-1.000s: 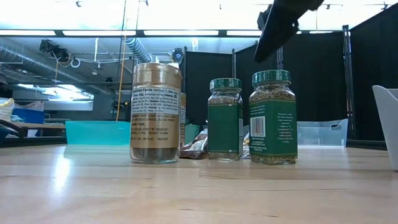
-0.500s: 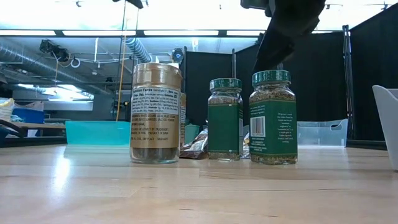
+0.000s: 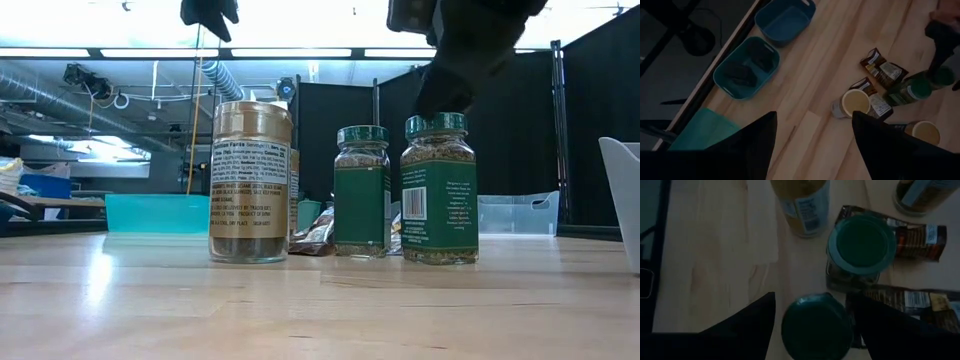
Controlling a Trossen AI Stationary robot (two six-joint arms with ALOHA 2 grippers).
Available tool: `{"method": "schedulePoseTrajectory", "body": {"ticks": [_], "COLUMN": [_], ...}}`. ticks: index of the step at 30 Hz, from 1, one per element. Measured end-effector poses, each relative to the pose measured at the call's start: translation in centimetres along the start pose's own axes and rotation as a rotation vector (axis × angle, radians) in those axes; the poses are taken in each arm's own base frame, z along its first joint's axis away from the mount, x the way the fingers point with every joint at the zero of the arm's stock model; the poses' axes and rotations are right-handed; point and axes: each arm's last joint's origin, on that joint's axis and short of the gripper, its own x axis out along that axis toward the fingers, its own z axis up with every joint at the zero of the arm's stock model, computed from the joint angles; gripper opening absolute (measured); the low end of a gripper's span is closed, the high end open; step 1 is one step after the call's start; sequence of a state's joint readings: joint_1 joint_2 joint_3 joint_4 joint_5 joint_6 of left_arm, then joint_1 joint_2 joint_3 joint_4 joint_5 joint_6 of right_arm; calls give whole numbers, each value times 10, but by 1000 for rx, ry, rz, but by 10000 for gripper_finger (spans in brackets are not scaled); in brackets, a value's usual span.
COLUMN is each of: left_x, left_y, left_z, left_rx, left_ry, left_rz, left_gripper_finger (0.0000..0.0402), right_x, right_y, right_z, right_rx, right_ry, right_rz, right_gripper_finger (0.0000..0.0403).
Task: Sort spices by type
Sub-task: Put the right green seasoning bottle into the blue bin
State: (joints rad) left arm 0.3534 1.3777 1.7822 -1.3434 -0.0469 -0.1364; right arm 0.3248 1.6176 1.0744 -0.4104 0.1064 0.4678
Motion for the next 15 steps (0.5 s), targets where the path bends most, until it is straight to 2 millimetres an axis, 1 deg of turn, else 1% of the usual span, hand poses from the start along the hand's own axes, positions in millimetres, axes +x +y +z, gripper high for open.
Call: {"method": "schedulePoseTrajectory", "body": {"ticks": [7,15], "left_x": [1,1], "left_y": [0,0], "left_z": [1,1], "left_rx": [0,0], "left_ry": [-8,-6], "left_rz": [-1,0], "left_gripper_finger": [264,264], "right_x": [6,6], "right_y": [-2,-4], "right_z": [-5,-6], "right_rx": [9,6], "right_ry": [-27,-26], "right_rz": [9,-35], "right_gripper_finger": [266,226]}}
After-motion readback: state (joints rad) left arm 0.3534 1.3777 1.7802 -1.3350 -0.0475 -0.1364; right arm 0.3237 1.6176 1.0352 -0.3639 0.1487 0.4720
